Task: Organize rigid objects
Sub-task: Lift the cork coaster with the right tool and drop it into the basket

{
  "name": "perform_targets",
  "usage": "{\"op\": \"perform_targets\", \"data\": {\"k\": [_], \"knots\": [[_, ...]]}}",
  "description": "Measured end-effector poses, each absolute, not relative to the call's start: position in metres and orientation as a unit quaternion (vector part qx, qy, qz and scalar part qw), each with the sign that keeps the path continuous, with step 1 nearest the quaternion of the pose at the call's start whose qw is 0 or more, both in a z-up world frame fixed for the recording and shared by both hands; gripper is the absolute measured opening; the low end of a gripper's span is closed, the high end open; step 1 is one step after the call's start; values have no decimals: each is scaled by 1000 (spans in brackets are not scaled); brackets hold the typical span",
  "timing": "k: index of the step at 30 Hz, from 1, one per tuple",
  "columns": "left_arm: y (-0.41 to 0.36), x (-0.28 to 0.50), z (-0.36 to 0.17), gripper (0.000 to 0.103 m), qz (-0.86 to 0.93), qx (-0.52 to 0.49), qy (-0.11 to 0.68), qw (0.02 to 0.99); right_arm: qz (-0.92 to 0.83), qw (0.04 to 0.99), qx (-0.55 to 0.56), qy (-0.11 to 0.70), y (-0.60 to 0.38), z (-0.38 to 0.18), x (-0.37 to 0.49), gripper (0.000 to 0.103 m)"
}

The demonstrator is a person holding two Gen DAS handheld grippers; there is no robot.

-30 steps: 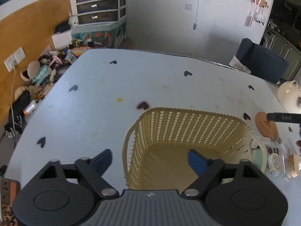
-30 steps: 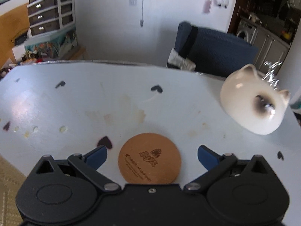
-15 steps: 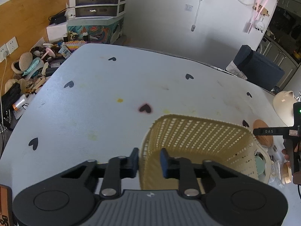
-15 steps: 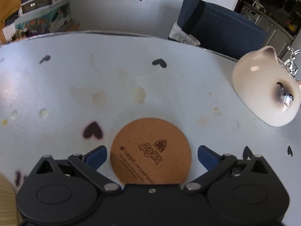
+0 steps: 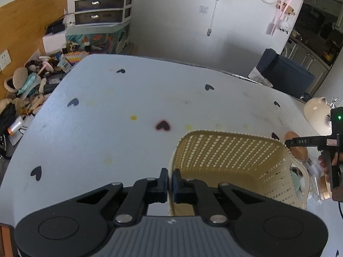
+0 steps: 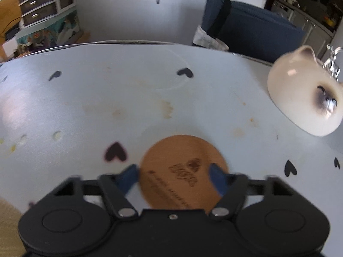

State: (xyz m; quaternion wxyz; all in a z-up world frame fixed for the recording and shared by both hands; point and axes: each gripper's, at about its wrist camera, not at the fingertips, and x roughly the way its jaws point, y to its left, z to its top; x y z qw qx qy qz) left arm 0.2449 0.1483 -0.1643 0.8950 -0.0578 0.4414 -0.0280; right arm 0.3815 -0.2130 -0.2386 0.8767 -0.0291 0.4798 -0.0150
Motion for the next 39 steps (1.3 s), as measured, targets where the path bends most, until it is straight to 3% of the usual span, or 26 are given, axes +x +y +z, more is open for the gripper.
{"op": "perform_targets", "data": {"k": [2,4,6,7,8,16,23,29,39], "knots": [[147,243,-163,4,-27,-56,437,897,-14,879,-32,476,-209,-234,377,46],[147,241,-161,4,-28,-54,433,899,-18,880,-27,474,-210,-231,374,49],[149,238,-159,4,-30,-57,431,900,-24,878,-22,477,-213,-232,372,80],[149,236,-158,4,-30,-59,430,901,-31,878,-20,477,-215,-232,372,101],[150,235,-157,5,-30,-59,430,900,-35,881,-18,472,-217,-232,372,102],[151,225,-153,5,-19,-71,429,900,-37,870,-49,490,-232,-243,390,103],[149,224,-152,4,2,-85,428,900,-4,861,15,508,-252,-253,393,102],[144,225,-152,4,21,-85,425,901,11,869,3,495,-245,-250,380,100],[144,222,-153,4,29,-86,418,904,108,901,59,415,-203,-154,337,100]]}}
